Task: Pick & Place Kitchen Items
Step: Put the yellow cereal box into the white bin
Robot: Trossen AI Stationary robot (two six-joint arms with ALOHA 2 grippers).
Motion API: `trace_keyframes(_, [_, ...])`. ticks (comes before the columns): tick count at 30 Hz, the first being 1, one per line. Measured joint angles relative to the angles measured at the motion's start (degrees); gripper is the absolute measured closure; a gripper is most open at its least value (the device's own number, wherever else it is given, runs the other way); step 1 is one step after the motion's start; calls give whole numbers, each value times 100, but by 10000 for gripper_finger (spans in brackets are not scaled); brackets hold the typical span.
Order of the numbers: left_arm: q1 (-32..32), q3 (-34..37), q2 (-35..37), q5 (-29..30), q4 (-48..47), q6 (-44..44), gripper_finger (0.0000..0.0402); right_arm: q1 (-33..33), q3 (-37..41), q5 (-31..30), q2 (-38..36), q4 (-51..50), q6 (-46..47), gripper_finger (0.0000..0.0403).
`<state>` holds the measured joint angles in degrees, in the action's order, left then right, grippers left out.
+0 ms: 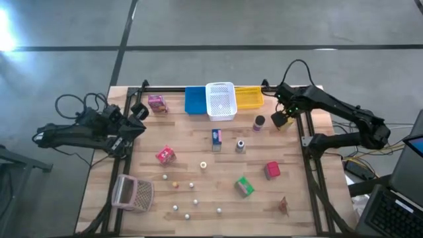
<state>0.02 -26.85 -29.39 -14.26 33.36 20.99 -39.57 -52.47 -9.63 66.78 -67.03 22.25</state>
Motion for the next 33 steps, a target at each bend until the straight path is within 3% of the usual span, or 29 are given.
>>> trace_keyframes(14, [1, 0, 0, 0, 0, 0, 362, -233, 717, 133, 224, 763, -248, 100])
trace_keyframes(33, [1, 0, 0, 0, 0, 0, 362, -286, 754, 385, 719, 1009, -386, 184])
